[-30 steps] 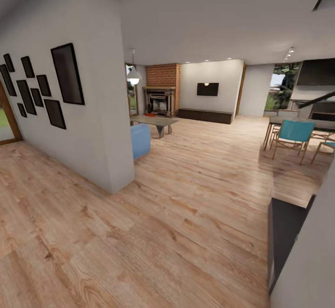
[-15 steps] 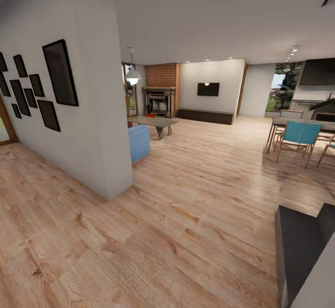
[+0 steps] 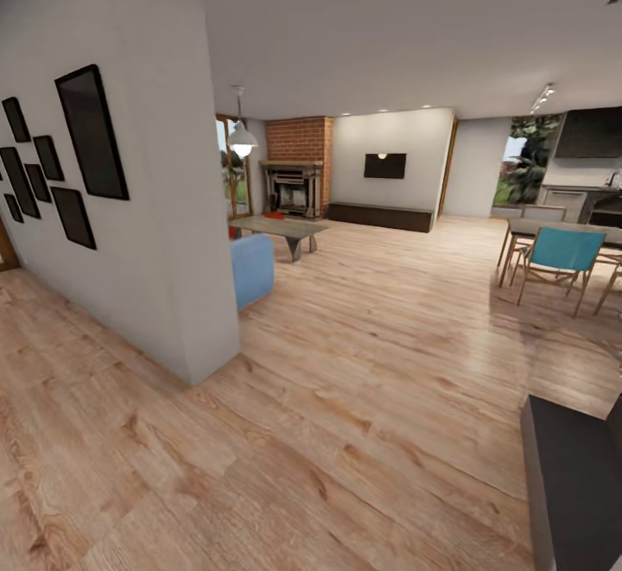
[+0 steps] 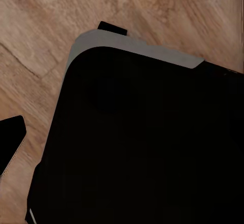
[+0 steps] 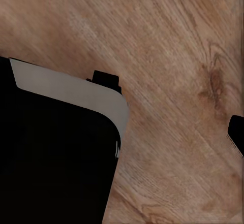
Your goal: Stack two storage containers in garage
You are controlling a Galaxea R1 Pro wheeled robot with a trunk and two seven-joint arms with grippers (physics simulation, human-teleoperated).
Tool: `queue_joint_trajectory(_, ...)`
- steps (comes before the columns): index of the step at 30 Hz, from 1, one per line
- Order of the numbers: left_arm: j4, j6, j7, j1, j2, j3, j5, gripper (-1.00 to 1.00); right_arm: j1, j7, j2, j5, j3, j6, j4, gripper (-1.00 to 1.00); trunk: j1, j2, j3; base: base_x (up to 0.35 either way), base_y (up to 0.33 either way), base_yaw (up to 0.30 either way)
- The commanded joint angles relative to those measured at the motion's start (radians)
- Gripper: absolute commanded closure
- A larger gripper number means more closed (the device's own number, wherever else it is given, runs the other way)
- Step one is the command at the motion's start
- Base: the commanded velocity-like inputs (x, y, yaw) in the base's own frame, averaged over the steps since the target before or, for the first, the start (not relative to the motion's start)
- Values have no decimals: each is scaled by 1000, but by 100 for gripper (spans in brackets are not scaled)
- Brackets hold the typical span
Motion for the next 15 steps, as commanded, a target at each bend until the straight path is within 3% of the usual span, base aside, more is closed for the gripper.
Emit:
queue_joint_trajectory(1, -1, -2, 1, 0, 0, -1, 5, -100, -1, 0, 0, -10, 9, -6, 3, -100, 1, 0, -1, 323, 0, -194)
queue_joint_trajectory(15, -1, -2, 1, 0, 0, -1, 4, -100, -1, 0, 0, -9, 9, -6, 3, -100, 1, 0, -1, 323, 0, -228)
